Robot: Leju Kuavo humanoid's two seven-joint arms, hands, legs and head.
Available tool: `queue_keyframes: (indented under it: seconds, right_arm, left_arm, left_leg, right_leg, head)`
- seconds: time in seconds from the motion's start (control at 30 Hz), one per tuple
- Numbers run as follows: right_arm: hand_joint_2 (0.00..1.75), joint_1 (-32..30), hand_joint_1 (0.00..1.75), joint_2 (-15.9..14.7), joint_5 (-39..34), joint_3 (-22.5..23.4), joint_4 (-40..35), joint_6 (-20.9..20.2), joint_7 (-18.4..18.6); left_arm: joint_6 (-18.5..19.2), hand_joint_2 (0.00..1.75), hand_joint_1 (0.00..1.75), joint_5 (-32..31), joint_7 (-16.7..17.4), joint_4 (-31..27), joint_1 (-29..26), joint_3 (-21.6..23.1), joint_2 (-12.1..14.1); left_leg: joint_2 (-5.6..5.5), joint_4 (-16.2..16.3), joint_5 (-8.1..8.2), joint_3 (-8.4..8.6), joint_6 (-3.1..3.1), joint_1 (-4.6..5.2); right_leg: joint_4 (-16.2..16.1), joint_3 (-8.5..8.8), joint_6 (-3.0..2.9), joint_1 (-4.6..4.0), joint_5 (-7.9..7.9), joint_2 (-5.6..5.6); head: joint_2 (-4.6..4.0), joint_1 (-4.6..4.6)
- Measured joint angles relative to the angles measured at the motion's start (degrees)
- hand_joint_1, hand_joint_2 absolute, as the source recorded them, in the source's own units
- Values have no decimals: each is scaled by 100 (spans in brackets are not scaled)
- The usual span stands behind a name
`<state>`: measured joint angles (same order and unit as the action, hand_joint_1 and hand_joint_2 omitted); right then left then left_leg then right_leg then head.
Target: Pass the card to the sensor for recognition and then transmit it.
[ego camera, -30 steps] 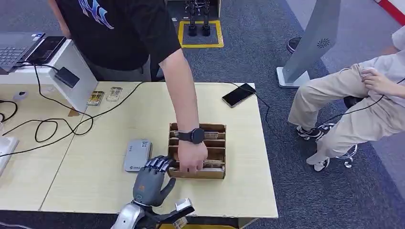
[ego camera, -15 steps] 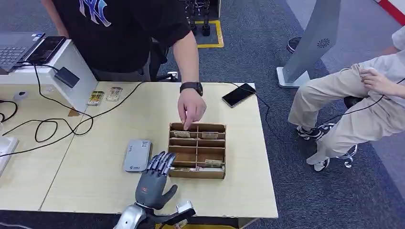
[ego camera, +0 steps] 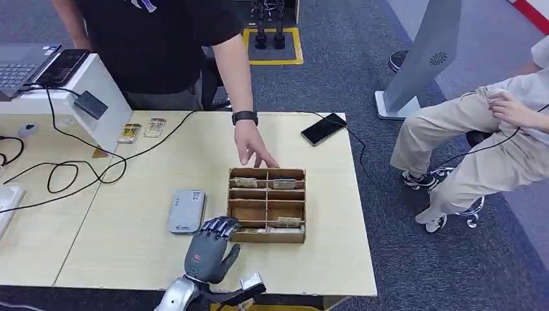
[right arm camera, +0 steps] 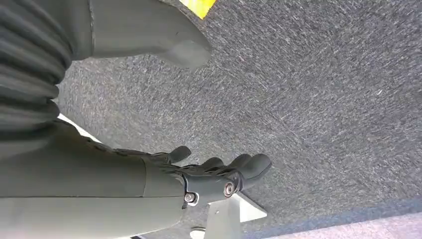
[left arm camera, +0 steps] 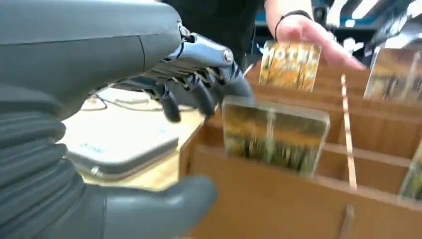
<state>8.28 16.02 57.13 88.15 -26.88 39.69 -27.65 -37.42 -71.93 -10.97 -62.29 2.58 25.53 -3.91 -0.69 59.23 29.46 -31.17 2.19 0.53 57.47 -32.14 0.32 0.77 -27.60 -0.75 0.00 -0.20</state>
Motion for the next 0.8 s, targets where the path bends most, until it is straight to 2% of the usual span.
queue_keyframes:
  seconds: [0.13,0.7,0.73,0.77,0.8]
  right_arm:
    - [175,0,0,0,-2,0,0,0,-2]
    - [175,2,0,0,7,2,31,0,-15]
    - [175,2,0,0,19,2,35,0,-9]
    - [175,2,0,0,20,2,39,0,-9]
    - [175,1,0,0,20,2,42,0,-9]
  left_arm:
    - [-214,175,175,-116,33,0,46,0,-2]
    - [-231,175,175,-269,15,79,63,2,-9]
    - [-234,175,94,-264,13,94,66,2,-9]
    - [-234,175,0,-249,11,98,65,2,-9]
    - [-234,175,0,-229,-2,98,66,2,-11]
  left_leg:
    - [1,0,0,1,0,0]
    - [0,0,0,-1,0,0]
    - [0,0,0,0,0,0]
    - [0,0,0,0,0,0]
    - [0,0,0,0,0,0]
  right_leg:
    - [0,0,0,0,0,0]
    - [0,0,0,0,0,0]
    - [0,0,0,0,0,0]
    - [0,0,0,0,0,0]
    - [0,0,0,0,0,0]
  head:
    - [0,0]
    - [0,0]
    - [0,0]
    - [0,0]
    - [0,0]
